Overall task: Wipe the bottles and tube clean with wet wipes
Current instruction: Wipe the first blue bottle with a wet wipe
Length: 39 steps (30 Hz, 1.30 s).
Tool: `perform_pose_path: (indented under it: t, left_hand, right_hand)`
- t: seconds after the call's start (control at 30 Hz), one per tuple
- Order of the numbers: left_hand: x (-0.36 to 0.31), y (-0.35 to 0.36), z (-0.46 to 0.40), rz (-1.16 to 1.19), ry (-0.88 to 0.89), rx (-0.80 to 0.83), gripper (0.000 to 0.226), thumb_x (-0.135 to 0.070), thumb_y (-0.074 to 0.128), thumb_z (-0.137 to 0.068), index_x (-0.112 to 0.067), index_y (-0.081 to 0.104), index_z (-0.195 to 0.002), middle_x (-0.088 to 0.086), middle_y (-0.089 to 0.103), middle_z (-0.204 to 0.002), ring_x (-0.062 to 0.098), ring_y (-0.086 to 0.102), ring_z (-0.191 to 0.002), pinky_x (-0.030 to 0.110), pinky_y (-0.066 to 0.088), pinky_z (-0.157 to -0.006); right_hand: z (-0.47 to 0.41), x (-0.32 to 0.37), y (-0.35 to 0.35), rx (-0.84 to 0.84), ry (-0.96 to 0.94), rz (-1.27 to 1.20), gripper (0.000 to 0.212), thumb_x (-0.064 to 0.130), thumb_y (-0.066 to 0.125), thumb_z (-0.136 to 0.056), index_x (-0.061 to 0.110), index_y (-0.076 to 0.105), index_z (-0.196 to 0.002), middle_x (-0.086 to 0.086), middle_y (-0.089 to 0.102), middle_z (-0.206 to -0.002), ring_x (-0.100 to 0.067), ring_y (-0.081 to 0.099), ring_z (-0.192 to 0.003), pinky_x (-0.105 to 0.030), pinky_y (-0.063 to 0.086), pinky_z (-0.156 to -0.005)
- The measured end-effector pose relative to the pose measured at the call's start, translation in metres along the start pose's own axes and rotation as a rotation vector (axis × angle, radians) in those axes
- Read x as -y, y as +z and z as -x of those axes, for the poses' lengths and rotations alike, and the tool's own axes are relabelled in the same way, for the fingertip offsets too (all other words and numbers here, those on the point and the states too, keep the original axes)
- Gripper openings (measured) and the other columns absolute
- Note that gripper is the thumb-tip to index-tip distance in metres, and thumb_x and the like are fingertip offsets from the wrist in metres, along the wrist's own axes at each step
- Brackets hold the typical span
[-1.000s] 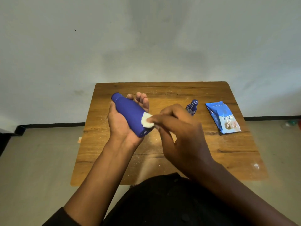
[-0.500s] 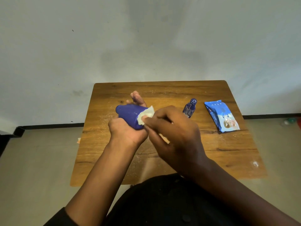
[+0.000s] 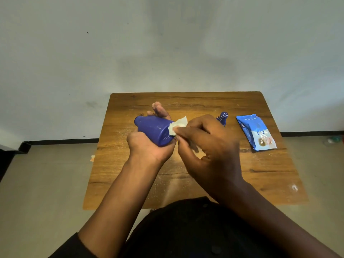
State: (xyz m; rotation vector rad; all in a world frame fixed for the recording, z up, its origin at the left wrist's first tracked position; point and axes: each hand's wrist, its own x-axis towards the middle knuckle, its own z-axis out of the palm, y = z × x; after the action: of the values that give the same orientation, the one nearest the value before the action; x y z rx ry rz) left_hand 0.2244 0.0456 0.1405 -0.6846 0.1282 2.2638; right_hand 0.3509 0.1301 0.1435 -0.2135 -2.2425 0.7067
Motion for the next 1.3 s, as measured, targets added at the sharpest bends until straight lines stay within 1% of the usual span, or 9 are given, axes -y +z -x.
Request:
perform_pose_path:
  t: [0.13, 0.3, 0.47, 0.63, 0.77, 0.97, 1.03, 1.13, 1.3]
  left_hand:
    - [0.003, 0.0, 0.0, 0.03, 0.009, 0.018, 0.026, -0.012, 0.034, -0.097, -0.009, 0.059, -0.104, 0.013, 0.07, -0.085, 0.026, 0.072, -0.063, 0.03, 0.061, -0.06]
    - [0.005, 0.006, 0.003, 0.001, -0.005, 0.024, 0.024, -0.015, 0.036, -0.094, -0.014, 0.057, -0.104, 0.009, 0.069, -0.086, 0.021, 0.07, -0.067, 0.028, 0.06, -0.061]
    - [0.006, 0.006, 0.003, 0.027, 0.024, 0.036, 0.021, -0.006, 0.04, -0.087, -0.006, 0.059, -0.094, 0.015, 0.069, -0.083, 0.027, 0.07, -0.061, 0.032, 0.061, -0.056]
    - [0.007, 0.002, 0.004, -0.01, -0.016, 0.023, 0.022, -0.015, 0.039, -0.093, -0.013, 0.059, -0.103, 0.01, 0.069, -0.084, 0.023, 0.07, -0.062, 0.029, 0.059, -0.057]
    - [0.007, 0.002, 0.004, -0.017, 0.021, 0.017, 0.022, -0.011, 0.038, -0.093, -0.007, 0.059, -0.093, 0.013, 0.069, -0.08, 0.025, 0.07, -0.058, 0.029, 0.06, -0.056]
    - [0.006, 0.001, 0.004, -0.052, 0.02, 0.043, 0.019, -0.015, 0.042, -0.092, -0.012, 0.059, -0.1, 0.01, 0.07, -0.087, 0.024, 0.07, -0.063, 0.029, 0.06, -0.058]
    - [0.003, 0.0, 0.003, -0.068, 0.052, 0.046, 0.02, -0.015, 0.04, -0.096, -0.01, 0.059, -0.094, 0.012, 0.07, -0.087, 0.025, 0.07, -0.063, 0.03, 0.06, -0.059]
    - [0.0, 0.0, 0.0, -0.169, 0.121, 0.075, 0.028, -0.021, 0.039, -0.104, -0.009, 0.058, -0.089, 0.013, 0.069, -0.085, 0.027, 0.07, -0.066, 0.03, 0.061, -0.064]
    - [0.005, 0.005, 0.003, -0.497, 0.33, 0.122, 0.053, -0.053, 0.027, -0.108, -0.012, 0.057, -0.096, 0.016, 0.067, -0.083, 0.029, 0.068, -0.07, 0.034, 0.057, -0.066]
  right_hand:
    - [0.006, 0.007, 0.003, 0.141, -0.105, -0.078, 0.011, 0.008, 0.074, -0.091, 0.005, 0.08, -0.1, -0.008, 0.069, -0.092, -0.017, 0.062, -0.081, -0.029, 0.048, -0.067]
    - [0.0, 0.001, 0.001, -0.022, 0.045, -0.008, 0.013, 0.009, 0.075, -0.091, 0.005, 0.08, -0.102, -0.006, 0.072, -0.095, -0.012, 0.063, -0.085, -0.016, 0.046, -0.073]
    - [0.009, 0.008, 0.002, 0.115, -0.061, -0.09, 0.013, 0.012, 0.072, -0.093, 0.007, 0.08, -0.101, -0.005, 0.071, -0.093, -0.013, 0.063, -0.084, -0.021, 0.047, -0.072]
    - [0.009, -0.002, 0.0, 0.007, 0.115, -0.035, 0.018, 0.019, 0.07, -0.094, 0.01, 0.079, -0.107, -0.003, 0.072, -0.099, -0.005, 0.06, -0.088, -0.009, 0.044, -0.074]
    - [0.013, 0.005, 0.002, 0.086, 0.044, -0.094, 0.016, 0.014, 0.075, -0.091, 0.01, 0.08, -0.105, -0.003, 0.072, -0.097, -0.007, 0.063, -0.087, -0.011, 0.045, -0.073]
    - [0.01, 0.002, 0.0, 0.021, 0.129, -0.056, 0.019, 0.02, 0.068, -0.094, 0.011, 0.079, -0.107, -0.002, 0.071, -0.098, -0.002, 0.059, -0.087, -0.01, 0.045, -0.073]
    - [0.011, 0.003, -0.002, 0.107, 0.084, -0.094, 0.017, 0.02, 0.07, -0.093, 0.012, 0.08, -0.106, 0.0, 0.071, -0.097, -0.001, 0.059, -0.086, -0.008, 0.043, -0.072]
    - [0.013, 0.008, -0.005, 0.18, 0.017, -0.178, 0.013, 0.013, 0.076, -0.09, 0.012, 0.082, -0.102, 0.0, 0.072, -0.093, -0.005, 0.062, -0.082, -0.013, 0.045, -0.07]
    - [0.0, 0.007, -0.017, -0.007, 0.103, -0.094, 0.015, 0.011, 0.076, -0.091, 0.01, 0.082, -0.105, 0.0, 0.071, -0.094, -0.007, 0.062, -0.083, -0.013, 0.045, -0.07]
